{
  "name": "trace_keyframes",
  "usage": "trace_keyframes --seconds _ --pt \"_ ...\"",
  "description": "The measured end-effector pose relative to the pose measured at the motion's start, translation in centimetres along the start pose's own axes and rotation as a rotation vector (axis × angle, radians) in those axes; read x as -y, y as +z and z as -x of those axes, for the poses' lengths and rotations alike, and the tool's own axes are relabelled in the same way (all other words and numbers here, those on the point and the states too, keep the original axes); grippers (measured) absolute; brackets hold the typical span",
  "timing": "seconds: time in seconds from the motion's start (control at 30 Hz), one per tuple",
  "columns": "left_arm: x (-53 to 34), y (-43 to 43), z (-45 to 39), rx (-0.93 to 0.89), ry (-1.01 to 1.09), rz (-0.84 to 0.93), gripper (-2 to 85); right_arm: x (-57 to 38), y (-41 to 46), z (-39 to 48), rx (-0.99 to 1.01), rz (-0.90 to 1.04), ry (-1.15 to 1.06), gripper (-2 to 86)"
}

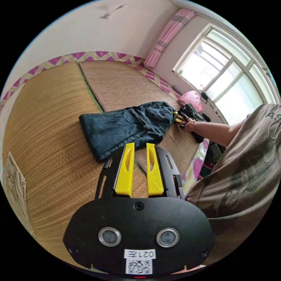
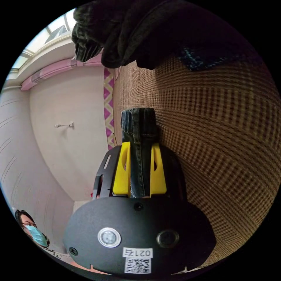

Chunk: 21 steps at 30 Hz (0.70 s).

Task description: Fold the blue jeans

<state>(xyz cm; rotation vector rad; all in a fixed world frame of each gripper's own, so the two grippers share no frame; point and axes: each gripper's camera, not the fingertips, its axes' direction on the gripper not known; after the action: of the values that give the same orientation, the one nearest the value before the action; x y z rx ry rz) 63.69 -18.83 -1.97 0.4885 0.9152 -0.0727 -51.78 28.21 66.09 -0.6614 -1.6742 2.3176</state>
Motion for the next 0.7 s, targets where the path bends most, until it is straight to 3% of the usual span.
trace_keyframes --seconds 0.13,0.23,0.4,0.57,0.7 --pt "-5.8 -4.0 2.8 0.005 -0.141 -0.052 4.8 -2.3 0.9 8.1 -0.105 0.029 -0.152 4.1" --pt "-9.6 -5.6 5.1 -0.024 -0.237 -0.106 3.5 -8.1 2.9 21.0 -0.253 0.084 -0.517 3.2" --pt "-14.1 -5.8 7.6 -0.068 -0.276 -0.124 1.7 -29.0 11.3 41.5 -0.390 0.217 -1.184 3.3" --pt "-18.5 -7.2 9.6 -0.074 -0.278 -0.149 0.5 -53.4 22.2 46.4 -0.518 0.400 -1.745 3.1" --pt "-22.0 -8.4 11.4 -0.076 -0.328 -0.156 0.0 -68.3 34.7 39.1 -0.751 0.634 -1.987 3.2"
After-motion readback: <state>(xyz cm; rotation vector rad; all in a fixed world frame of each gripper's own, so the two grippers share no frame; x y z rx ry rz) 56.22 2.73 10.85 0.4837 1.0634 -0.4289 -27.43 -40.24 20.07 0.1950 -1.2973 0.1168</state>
